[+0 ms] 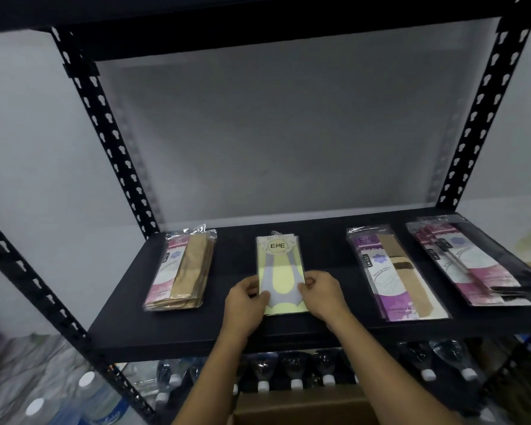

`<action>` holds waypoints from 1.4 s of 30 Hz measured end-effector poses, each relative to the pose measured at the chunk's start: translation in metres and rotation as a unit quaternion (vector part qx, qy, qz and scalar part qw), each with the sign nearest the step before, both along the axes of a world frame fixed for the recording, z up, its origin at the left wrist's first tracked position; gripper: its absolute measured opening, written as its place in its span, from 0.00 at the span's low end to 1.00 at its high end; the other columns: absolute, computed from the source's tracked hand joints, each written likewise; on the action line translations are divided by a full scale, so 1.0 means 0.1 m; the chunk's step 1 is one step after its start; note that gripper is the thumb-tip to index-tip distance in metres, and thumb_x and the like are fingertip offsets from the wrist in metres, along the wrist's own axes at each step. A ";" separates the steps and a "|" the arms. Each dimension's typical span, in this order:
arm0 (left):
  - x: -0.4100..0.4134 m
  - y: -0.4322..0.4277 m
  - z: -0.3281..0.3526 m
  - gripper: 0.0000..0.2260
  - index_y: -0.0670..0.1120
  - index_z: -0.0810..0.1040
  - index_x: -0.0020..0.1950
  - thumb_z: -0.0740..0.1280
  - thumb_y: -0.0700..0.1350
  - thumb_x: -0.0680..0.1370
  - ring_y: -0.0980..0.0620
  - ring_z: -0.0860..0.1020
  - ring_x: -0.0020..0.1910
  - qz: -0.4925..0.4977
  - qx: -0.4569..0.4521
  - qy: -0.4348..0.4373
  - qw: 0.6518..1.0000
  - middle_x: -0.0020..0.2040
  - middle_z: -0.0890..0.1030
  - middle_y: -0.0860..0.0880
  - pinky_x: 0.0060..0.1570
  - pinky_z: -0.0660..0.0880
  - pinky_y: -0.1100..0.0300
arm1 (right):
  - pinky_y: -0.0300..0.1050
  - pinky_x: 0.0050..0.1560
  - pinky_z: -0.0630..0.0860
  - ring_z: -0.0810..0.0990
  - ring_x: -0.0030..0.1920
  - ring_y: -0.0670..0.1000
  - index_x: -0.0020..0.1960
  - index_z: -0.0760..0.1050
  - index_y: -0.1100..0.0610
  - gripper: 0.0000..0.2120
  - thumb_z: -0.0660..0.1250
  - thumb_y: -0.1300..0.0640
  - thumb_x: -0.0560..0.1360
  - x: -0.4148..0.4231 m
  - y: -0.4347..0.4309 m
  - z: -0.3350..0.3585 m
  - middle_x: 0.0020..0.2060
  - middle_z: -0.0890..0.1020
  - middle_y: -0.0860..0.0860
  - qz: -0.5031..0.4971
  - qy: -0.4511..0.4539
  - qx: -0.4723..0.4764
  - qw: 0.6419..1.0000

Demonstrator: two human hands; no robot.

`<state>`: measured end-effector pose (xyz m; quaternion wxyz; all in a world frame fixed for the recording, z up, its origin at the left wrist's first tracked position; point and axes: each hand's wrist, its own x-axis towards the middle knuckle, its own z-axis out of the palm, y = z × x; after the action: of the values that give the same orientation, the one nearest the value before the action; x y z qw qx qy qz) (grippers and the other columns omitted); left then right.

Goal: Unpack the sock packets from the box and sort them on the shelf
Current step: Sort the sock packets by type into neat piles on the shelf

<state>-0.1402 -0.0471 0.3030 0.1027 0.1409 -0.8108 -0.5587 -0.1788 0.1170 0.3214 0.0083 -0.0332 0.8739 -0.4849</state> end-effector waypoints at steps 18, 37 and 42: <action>-0.23 -0.35 0.04 0.17 0.45 0.77 0.66 0.67 0.40 0.77 0.61 0.80 0.47 0.026 -0.007 -0.004 1.000 0.48 0.82 0.57 0.39 0.73 0.72 | 0.31 0.21 0.62 0.67 0.26 0.45 0.29 0.64 0.55 0.19 0.64 0.59 0.77 -0.32 -0.40 -0.01 0.28 0.70 0.49 -0.006 0.000 0.025 1.000; -0.06 1.71 0.08 0.23 0.47 0.70 0.71 0.70 0.47 0.77 0.61 0.73 0.56 -0.124 0.003 0.044 0.991 0.61 0.72 0.55 0.46 0.70 0.75 | 0.47 0.58 0.75 0.78 0.57 0.58 0.61 0.77 0.63 0.18 0.69 0.58 0.74 0.05 1.74 0.20 0.57 0.80 0.60 -0.161 0.107 0.081 0.978; -0.18 2.01 0.07 0.20 0.47 0.71 0.69 0.69 0.44 0.77 0.57 0.76 0.56 -0.139 0.019 0.007 0.990 0.63 0.76 0.50 0.54 0.74 0.65 | 0.48 0.65 0.70 0.73 0.65 0.59 0.68 0.70 0.66 0.26 0.68 0.54 0.75 0.06 2.03 0.07 0.64 0.75 0.61 -0.158 0.030 0.101 0.982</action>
<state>-0.1580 0.1540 0.3104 0.0269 0.0244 -0.8109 -0.5840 -0.1732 0.3195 0.3282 -0.0914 0.0913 0.9126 -0.3879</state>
